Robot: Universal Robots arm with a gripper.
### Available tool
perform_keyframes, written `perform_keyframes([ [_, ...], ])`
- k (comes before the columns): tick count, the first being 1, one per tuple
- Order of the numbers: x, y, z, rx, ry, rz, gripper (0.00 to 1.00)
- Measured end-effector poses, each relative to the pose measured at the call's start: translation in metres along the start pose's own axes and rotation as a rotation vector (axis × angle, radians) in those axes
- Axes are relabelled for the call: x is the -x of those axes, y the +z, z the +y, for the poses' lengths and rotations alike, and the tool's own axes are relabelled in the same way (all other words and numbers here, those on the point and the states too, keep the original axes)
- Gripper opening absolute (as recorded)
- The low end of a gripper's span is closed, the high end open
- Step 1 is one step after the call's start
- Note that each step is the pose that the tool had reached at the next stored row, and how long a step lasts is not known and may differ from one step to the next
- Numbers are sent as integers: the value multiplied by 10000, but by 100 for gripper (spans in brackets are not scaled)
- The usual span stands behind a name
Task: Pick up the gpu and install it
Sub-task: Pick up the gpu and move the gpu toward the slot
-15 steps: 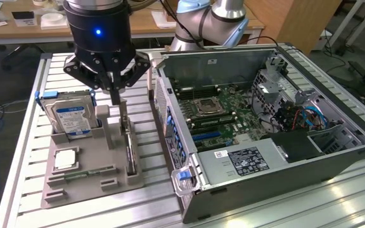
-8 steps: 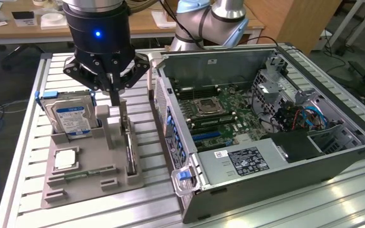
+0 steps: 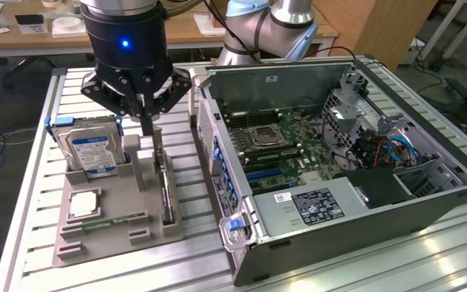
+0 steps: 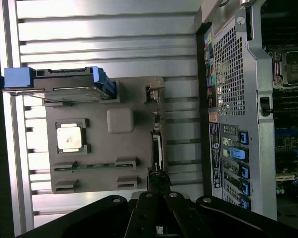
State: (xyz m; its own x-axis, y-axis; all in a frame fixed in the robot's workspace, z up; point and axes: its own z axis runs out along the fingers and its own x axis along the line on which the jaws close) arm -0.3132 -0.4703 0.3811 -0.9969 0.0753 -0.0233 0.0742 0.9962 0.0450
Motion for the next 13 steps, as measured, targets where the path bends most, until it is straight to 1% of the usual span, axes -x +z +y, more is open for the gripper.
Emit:
perform_keyframes([
  [8, 0, 0, 0, 0, 0, 0, 11],
  [10, 0, 0, 0, 0, 0, 0, 23],
  [11, 0, 0, 0, 0, 0, 0, 23],
  [12, 0, 0, 0, 0, 0, 0, 29],
  [13, 0, 0, 0, 1, 0, 0, 29],
])
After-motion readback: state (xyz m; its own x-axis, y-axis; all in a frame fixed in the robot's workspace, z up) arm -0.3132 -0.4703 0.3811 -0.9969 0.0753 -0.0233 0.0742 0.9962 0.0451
